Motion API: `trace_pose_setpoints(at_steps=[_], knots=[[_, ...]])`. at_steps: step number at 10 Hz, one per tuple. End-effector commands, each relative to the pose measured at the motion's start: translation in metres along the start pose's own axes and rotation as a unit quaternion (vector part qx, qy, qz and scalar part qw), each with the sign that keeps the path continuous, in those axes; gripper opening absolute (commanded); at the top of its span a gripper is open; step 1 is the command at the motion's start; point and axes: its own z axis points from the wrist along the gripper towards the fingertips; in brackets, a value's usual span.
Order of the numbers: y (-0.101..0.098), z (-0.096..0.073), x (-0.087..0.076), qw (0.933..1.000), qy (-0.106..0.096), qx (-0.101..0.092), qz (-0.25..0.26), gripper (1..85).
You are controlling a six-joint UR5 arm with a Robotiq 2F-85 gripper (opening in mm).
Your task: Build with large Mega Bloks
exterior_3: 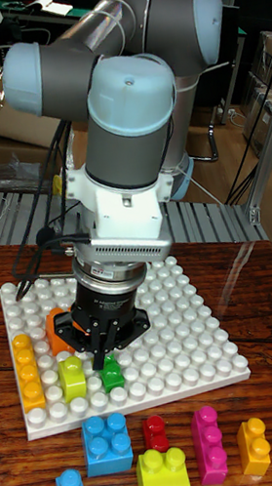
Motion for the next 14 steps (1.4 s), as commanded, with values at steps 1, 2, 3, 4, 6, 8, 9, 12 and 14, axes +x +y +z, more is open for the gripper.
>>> trace_pose_setpoints(at_steps=[1,2,3,4,6,8,9,12,14], knots=[[-0.0052,-0.0124,-0.0114,0.9998,-0.008,-0.012,0.013,10.3],[-0.0046,-0.0134,-0.0115,0.9998,-0.008,-0.010,0.017,10.3],[-0.0043,-0.0139,-0.0124,0.9998,-0.007,-0.007,0.017,10.3],[-0.0011,-0.0138,-0.0144,0.9997,-0.008,-0.010,0.020,10.3],[0.0017,-0.0140,-0.0156,0.9995,-0.010,-0.013,0.029,10.3],[0.0027,-0.0154,-0.0116,0.9991,-0.004,-0.015,0.039,10.3],[0.0010,-0.0151,-0.0111,0.9991,-0.003,-0.012,0.041,10.0],[-0.0021,-0.0186,-0.0111,0.9985,-0.012,-0.011,0.053,6.7],[-0.0061,-0.0203,-0.0060,0.9984,-0.008,-0.005,0.056,6.7]])
